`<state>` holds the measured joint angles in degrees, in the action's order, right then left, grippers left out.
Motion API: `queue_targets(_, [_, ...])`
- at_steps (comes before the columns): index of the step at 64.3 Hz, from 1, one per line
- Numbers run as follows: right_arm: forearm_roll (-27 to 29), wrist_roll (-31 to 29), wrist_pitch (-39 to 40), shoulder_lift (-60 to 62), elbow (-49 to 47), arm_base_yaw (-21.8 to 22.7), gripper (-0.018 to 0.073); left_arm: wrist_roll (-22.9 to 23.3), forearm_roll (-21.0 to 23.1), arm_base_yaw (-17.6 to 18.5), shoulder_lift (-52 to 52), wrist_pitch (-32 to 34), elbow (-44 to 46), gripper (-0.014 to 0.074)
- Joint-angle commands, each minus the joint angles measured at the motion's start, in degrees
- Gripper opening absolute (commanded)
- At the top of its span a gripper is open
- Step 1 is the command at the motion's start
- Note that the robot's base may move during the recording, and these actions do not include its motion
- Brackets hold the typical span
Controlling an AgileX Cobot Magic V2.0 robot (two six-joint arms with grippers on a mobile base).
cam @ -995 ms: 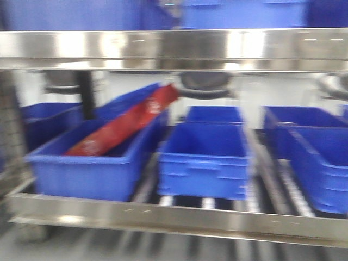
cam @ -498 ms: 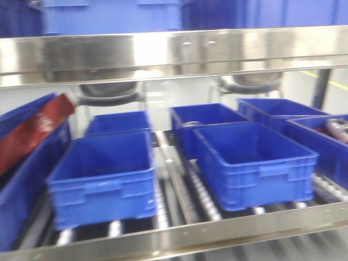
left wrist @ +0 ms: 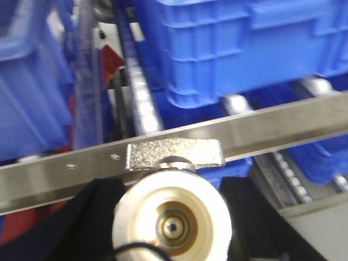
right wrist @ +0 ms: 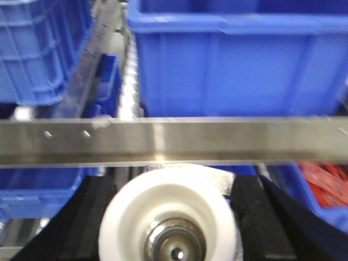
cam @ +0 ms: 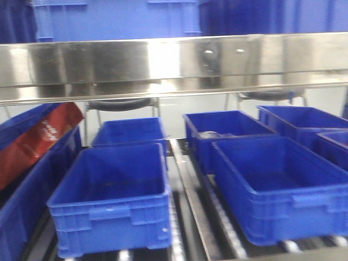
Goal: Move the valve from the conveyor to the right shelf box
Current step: 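Drive up to the shelf and bring both grippers over a blue bin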
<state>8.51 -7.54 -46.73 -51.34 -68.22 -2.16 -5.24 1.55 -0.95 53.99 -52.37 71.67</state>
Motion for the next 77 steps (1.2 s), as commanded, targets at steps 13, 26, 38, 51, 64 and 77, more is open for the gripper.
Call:
queue_targets(13, [-0.24,-0.49,5.28,0.66,-0.93,0.10,-0.0152,0.32,0.30,0.04,-0.65,2.91,0.37,-0.0111])
queue_targets(26, [-0.24,-0.49,5.28,0.66,-0.93,0.10,-0.0152,0.32,0.30,0.04,-0.65,2.91,0.37,-0.0111])
queue_targets(38, [-0.24,-0.49,5.28,0.66,-0.93,0.10,-0.0152,0.32,0.30,0.04,-0.65,2.91,0.37,-0.0111])
queue_targets(51, [-0.24,-0.49,5.28,0.66,-0.93,0.10,-0.0152,0.32,0.30,0.04,-0.65,2.91,0.37,-0.0111])
queue_targets(64, [-0.24,-0.49,5.28,0.66,-0.93,0.10,-0.0152,0.32,0.30,0.04,-0.65,2.91,0.37,-0.0111])
queue_targets(77, [-0.24,-0.49,5.28,0.66,-0.93,0.10,-0.0152,0.32,0.30,0.04,-0.65,2.91,0.37,-0.0111])
